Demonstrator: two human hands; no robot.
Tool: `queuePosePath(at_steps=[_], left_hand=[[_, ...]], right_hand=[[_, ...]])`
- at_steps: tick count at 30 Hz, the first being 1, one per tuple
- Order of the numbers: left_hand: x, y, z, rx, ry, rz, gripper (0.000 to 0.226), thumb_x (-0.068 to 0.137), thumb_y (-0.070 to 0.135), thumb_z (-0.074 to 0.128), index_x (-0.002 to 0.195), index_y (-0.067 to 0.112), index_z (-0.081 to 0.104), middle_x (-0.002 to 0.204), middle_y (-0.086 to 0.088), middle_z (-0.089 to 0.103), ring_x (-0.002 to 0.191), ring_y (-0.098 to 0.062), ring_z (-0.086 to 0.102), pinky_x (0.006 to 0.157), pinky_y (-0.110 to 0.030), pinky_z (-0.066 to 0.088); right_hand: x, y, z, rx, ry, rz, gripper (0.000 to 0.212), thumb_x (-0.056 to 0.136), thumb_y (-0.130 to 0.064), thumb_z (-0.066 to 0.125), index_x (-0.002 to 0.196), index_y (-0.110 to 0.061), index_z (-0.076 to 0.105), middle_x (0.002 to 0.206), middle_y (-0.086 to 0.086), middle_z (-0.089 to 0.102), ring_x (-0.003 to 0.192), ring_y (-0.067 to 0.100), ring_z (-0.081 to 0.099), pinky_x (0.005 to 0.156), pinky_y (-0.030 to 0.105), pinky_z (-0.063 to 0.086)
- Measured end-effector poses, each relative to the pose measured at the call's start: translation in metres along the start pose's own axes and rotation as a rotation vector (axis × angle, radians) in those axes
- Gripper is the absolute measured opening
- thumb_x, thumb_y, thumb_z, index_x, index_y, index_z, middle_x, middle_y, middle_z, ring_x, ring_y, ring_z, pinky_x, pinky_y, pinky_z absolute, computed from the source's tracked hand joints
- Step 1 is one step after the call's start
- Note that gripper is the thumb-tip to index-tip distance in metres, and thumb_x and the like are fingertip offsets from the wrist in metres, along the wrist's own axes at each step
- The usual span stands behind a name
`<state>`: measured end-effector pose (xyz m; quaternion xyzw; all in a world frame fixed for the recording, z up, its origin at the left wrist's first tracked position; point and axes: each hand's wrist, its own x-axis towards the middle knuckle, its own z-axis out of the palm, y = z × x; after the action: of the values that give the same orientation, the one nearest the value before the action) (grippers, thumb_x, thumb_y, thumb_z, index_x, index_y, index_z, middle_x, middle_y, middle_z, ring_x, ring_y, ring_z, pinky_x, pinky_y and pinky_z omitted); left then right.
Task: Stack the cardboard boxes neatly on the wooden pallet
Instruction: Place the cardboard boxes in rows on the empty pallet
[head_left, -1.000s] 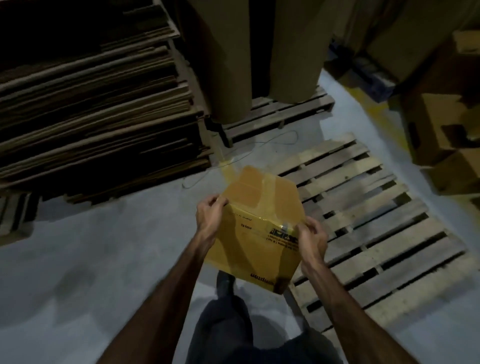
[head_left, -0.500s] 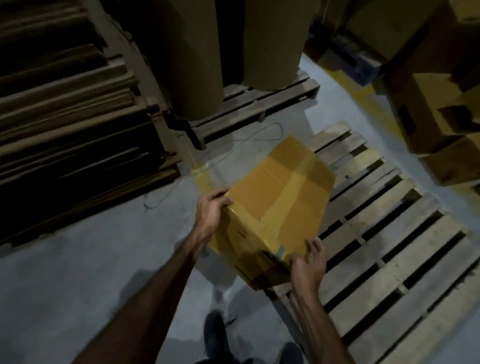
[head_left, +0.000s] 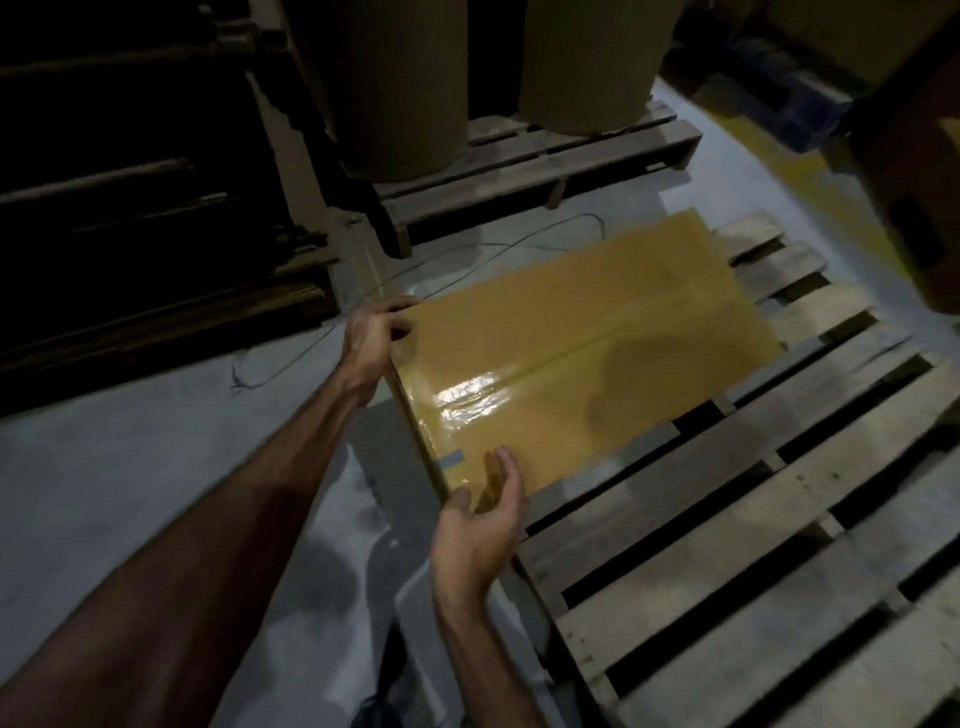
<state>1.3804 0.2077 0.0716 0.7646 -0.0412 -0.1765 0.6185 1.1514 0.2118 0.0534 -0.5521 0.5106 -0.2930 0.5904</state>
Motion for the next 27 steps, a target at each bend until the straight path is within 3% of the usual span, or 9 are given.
queuePosePath(at_steps=[3, 5, 9, 12, 14, 18, 22, 25, 27], left_hand=[[0.028, -0.022, -0.003, 0.01, 0.003, -0.013, 0.032, 0.09, -0.006, 0.056, 0.108, 0.012, 0.076, 0.115, -0.012, 0.072, 0.103, -0.023, 0.068, 0.095, -0.036, 0.058], [0.042, -0.033, -0.005, 0.042, -0.001, 0.009, 0.031, 0.09, -0.003, 0.059, 0.109, 0.015, 0.075, 0.115, -0.009, 0.071, 0.104, -0.023, 0.069, 0.096, -0.041, 0.059], [0.055, -0.057, -0.002, 0.066, -0.015, 0.047, 0.04, 0.091, -0.007, 0.055, 0.116, 0.019, 0.071, 0.114, 0.002, 0.068, 0.108, -0.019, 0.065, 0.096, -0.036, 0.057], [0.061, -0.078, -0.003, 0.106, 0.009, 0.077, 0.048, 0.089, 0.0, 0.056, 0.129, 0.02, 0.072, 0.135, -0.005, 0.065, 0.122, -0.025, 0.061, 0.1, -0.038, 0.056], [0.057, -0.088, -0.005, 0.2, 0.028, 0.1, 0.061, 0.087, 0.011, 0.061, 0.147, 0.022, 0.061, 0.147, -0.006, 0.06, 0.129, -0.028, 0.059, 0.102, -0.042, 0.055], [0.019, -0.095, 0.009, 0.195, 0.118, 0.062, 0.078, 0.095, 0.023, 0.068, 0.165, 0.028, 0.033, 0.17, -0.001, 0.032, 0.148, -0.029, 0.043, 0.109, -0.041, 0.049], [-0.024, -0.106, 0.034, 0.014, 0.204, 0.004, 0.076, 0.105, 0.017, 0.063, 0.167, 0.036, 0.022, 0.169, 0.002, 0.034, 0.139, -0.029, 0.053, 0.075, -0.027, 0.056], [-0.047, -0.114, 0.043, 0.067, 0.252, 0.049, 0.078, 0.104, 0.023, 0.065, 0.168, 0.031, 0.021, 0.168, 0.001, 0.036, 0.146, -0.027, 0.046, 0.105, -0.031, 0.047], [-0.064, -0.118, 0.049, 0.078, 0.265, 0.042, 0.079, 0.105, 0.024, 0.064, 0.169, 0.028, 0.018, 0.168, 0.002, 0.035, 0.147, -0.024, 0.043, 0.11, -0.029, 0.04]], right_hand=[[0.004, 0.03, 0.015, -0.106, -0.093, -0.12, 0.06, 0.089, -0.002, 0.069, 0.139, -0.035, 0.06, 0.15, -0.029, 0.047, 0.145, 0.007, 0.042, 0.121, 0.043, 0.039], [0.009, 0.043, 0.023, -0.181, -0.117, -0.209, 0.056, 0.088, -0.006, 0.069, 0.138, -0.032, 0.063, 0.156, -0.022, 0.047, 0.151, 0.016, 0.037, 0.124, 0.053, 0.032], [0.025, 0.059, 0.031, -0.309, -0.236, -0.269, 0.053, 0.096, -0.02, 0.063, 0.146, -0.035, 0.055, 0.164, -0.029, 0.031, 0.161, 0.019, 0.014, 0.13, 0.042, 0.02], [0.036, 0.065, 0.026, -0.424, -0.366, -0.306, 0.056, 0.102, -0.031, 0.057, 0.155, -0.039, 0.042, 0.167, -0.035, 0.014, 0.162, 0.019, -0.003, 0.125, 0.037, 0.022], [0.041, 0.067, 0.016, -0.464, -0.429, -0.338, 0.058, 0.103, -0.035, 0.056, 0.158, -0.04, 0.037, 0.167, -0.036, 0.009, 0.161, 0.019, -0.005, 0.124, 0.036, 0.022], [0.068, 0.068, -0.015, -0.536, -0.547, -0.483, 0.058, 0.103, -0.032, 0.057, 0.158, -0.034, 0.04, 0.167, -0.029, 0.022, 0.159, 0.018, 0.018, 0.123, 0.026, 0.014], [0.116, 0.059, -0.046, -0.572, -0.692, -0.615, 0.053, 0.103, -0.028, 0.057, 0.155, -0.027, 0.048, 0.165, -0.017, 0.035, 0.149, 0.009, 0.035, 0.12, 0.033, 0.036], [0.167, 0.053, -0.068, -0.603, -0.732, -0.73, 0.048, 0.106, -0.028, 0.056, 0.153, -0.023, 0.051, 0.165, -0.012, 0.038, 0.149, 0.01, 0.038, 0.118, 0.034, 0.04], [0.208, 0.048, -0.087, -0.635, -0.682, -0.782, 0.047, 0.107, -0.029, 0.056, 0.153, -0.02, 0.052, 0.165, -0.008, 0.039, 0.15, 0.012, 0.038, 0.118, 0.036, 0.039]])
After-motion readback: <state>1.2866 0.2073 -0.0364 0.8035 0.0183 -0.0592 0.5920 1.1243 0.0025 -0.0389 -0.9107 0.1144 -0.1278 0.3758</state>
